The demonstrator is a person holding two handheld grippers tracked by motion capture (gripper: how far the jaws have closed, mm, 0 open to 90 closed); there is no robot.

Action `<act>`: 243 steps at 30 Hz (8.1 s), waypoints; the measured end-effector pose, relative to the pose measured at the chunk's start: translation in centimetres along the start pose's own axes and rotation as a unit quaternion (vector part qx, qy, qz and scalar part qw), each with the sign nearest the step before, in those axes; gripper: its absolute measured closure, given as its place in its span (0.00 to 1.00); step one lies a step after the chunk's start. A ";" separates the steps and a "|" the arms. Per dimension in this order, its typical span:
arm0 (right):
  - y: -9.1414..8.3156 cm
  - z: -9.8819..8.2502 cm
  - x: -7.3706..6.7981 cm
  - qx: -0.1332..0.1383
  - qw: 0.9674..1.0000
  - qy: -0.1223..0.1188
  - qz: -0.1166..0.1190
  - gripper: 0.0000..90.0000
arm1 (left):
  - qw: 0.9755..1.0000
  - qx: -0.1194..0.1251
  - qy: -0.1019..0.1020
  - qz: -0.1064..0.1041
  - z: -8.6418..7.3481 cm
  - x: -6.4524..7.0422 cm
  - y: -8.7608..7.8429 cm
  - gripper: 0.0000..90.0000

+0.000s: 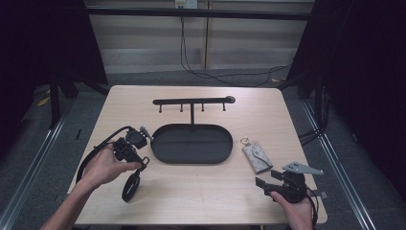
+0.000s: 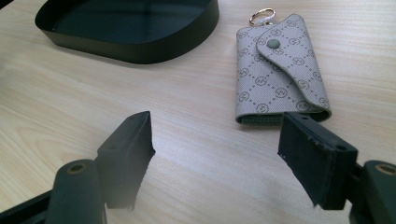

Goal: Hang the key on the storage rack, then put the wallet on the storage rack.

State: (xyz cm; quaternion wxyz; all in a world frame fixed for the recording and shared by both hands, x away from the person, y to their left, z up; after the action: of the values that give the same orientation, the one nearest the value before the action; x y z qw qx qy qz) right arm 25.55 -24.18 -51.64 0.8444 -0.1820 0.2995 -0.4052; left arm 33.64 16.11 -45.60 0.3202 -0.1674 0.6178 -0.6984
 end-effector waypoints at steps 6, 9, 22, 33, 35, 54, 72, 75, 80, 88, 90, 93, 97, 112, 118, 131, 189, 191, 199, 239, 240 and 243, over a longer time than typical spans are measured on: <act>0.0 0.0 0.0 0.000 1.000 0.001 0.000 0.29 | 1.000 0.005 -0.003 0.001 0.0 -1.0 -1.2 0.79; 0.0 0.0 0.0 -0.001 1.000 0.000 -0.001 0.29 | 1.000 0.010 -0.008 0.004 0.2 -1.3 -1.7 0.79; 0.0 0.0 0.0 -0.001 1.000 0.000 -0.001 0.29 | 1.000 0.007 -0.012 0.009 1.4 -1.6 -2.7 0.79; 0.0 0.0 0.0 0.001 1.000 -0.001 0.002 0.27 | 1.000 0.001 -0.031 0.005 3.5 -3.1 -4.0 0.79; 0.0 0.0 0.0 0.001 1.000 0.000 0.003 0.27 | 0.999 0.004 -0.034 0.008 3.9 -3.2 -4.3 0.79; 0.1 -0.1 0.0 -0.004 1.000 0.001 0.005 0.23 | 1.000 -0.001 -0.011 0.008 7.6 -3.5 -6.3 0.79; 0.0 -0.1 -0.1 -0.002 1.000 0.000 0.008 0.22 | 0.999 -0.007 -0.051 0.010 10.2 -5.5 -6.1 0.79; 0.0 -0.1 -0.1 -0.002 1.000 0.001 0.010 0.22 | 0.998 -0.007 -0.059 0.013 10.6 -6.2 -5.8 0.79; 0.0 -0.1 0.0 -0.002 1.000 0.002 0.012 0.22 | 0.998 -0.016 -0.062 0.015 11.2 -6.5 -5.5 0.79; 0.0 -0.1 -0.1 -0.001 1.000 0.003 0.012 0.22 | 0.998 -0.021 -0.060 0.010 12.4 -6.1 -4.4 0.79; 0.0 -0.1 0.0 -0.002 1.000 0.004 0.013 0.22 | 0.998 -0.023 -0.063 0.016 12.7 -6.2 -4.2 0.79; 0.0 -0.1 -0.1 -0.002 1.000 0.003 0.014 0.22 | 0.997 -0.027 -0.067 0.018 12.9 -6.2 -3.9 0.79; 0.0 -0.1 -0.1 -0.002 1.000 0.003 0.015 0.22 | 0.997 -0.032 -0.070 0.022 13.3 -6.2 -3.4 0.79; 0.1 -0.1 -0.1 -0.003 1.000 0.003 0.015 0.23 | 0.993 -0.022 -0.103 0.046 14.3 -6.6 -2.7 0.78; 0.2 -0.1 -0.1 -0.004 1.000 0.004 0.015 0.23 | 0.992 0.000 -0.124 0.032 14.1 -6.7 -2.1 0.71; 0.1 -0.1 0.0 -0.005 1.000 0.006 0.013 0.22 | 0.984 0.092 -0.151 -0.001 12.4 -6.9 -3.3 0.33; 0.2 1.0 -0.1 -0.015 1.000 0.011 0.016 0.21 | 0.926 0.324 -0.192 -0.032 -3.7 -3.7 -0.3 0.26; 0.1 1.2 0.0 -0.019 1.000 0.011 0.018 0.23 | 0.926 0.323 -0.194 -0.033 -4.2 -3.4 0.0 0.26; 0.1 2.8 0.3 -0.008 1.000 0.014 0.023 0.27 | 0.921 0.338 -0.184 -0.051 -6.0 -1.1 0.5 0.26; 4.1 7.2 3.1 -0.160 0.987 0.032 0.004 0.24 | 0.919 0.344 -0.185 -0.062 -9.3 1.3 2.6 0.24; 4.2 7.1 3.2 -0.169 0.985 0.034 0.007 0.24 | 0.918 0.345 -0.184 -0.062 -9.3 1.3 2.6 0.24; 4.5 7.2 3.7 -0.188 0.981 0.036 -0.006 0.25 | 0.919 0.343 -0.182 -0.064 -9.3 1.4 2.6 0.24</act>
State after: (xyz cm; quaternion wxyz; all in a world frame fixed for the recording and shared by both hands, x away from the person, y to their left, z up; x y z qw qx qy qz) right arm 34.68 -23.89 -49.99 0.7811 -0.3248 0.3995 -0.3532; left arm 27.37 22.11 -50.08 0.4198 -0.2102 0.2595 -0.8440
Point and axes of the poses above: each handheld gripper's, and its own axes: y roughly forward along the jaws, z roughly out of its top, x roughly to its right, the point moved 8 cm from there along y, roughly forward along the jaws, and after that the axes turned 13 degrees about z, right-handed, at the moved point
